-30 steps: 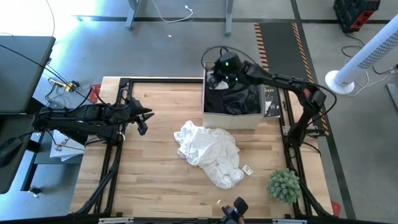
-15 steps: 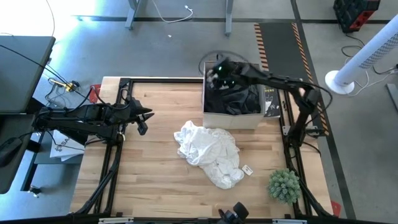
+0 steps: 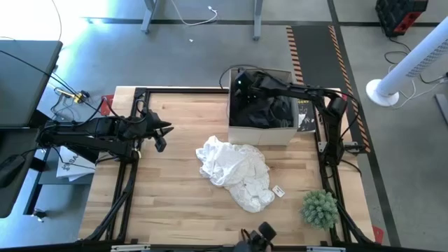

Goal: Sort clothes
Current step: Put the white sock into the laundry organizer

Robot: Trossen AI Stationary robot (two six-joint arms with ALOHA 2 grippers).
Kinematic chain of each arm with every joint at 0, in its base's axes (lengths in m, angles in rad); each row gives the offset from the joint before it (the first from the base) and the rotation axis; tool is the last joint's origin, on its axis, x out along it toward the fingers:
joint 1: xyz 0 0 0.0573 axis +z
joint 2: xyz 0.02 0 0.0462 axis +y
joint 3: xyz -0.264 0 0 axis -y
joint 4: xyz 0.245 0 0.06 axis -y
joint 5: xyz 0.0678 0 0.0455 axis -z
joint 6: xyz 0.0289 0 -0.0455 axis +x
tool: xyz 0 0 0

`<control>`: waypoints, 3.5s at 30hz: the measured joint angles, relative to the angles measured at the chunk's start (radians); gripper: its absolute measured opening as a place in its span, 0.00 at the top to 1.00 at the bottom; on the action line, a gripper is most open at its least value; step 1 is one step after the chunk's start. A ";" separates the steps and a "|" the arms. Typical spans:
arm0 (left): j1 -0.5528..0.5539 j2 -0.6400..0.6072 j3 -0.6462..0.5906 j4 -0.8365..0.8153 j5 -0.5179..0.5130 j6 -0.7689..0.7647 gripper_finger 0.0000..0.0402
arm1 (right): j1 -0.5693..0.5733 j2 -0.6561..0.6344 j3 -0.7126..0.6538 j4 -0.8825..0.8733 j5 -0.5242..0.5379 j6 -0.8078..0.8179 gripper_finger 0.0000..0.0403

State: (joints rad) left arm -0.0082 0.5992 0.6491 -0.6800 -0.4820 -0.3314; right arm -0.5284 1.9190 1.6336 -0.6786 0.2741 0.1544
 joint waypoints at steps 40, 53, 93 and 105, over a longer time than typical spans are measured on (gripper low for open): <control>0.000 0.000 0.000 -0.003 0.000 -0.007 0.77 | 1.128 -0.181 -0.691 0.210 -0.015 0.827 0.71; 0.000 0.000 0.000 -0.001 0.000 -0.008 0.77 | 1.071 -0.217 -0.344 -0.215 0.119 0.670 0.98; 0.000 0.000 -0.001 -0.002 0.000 -0.007 0.77 | -0.080 -0.277 -0.551 0.014 0.183 0.200 0.96; 0.000 0.000 -0.001 -0.003 0.002 -0.007 0.77 | -0.074 -0.269 -0.155 -0.388 0.053 0.197 0.61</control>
State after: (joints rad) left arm -0.0082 0.5994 0.6483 -0.6829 -0.4805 -0.3388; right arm -0.6022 1.6497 1.4790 -1.0670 0.3267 0.3510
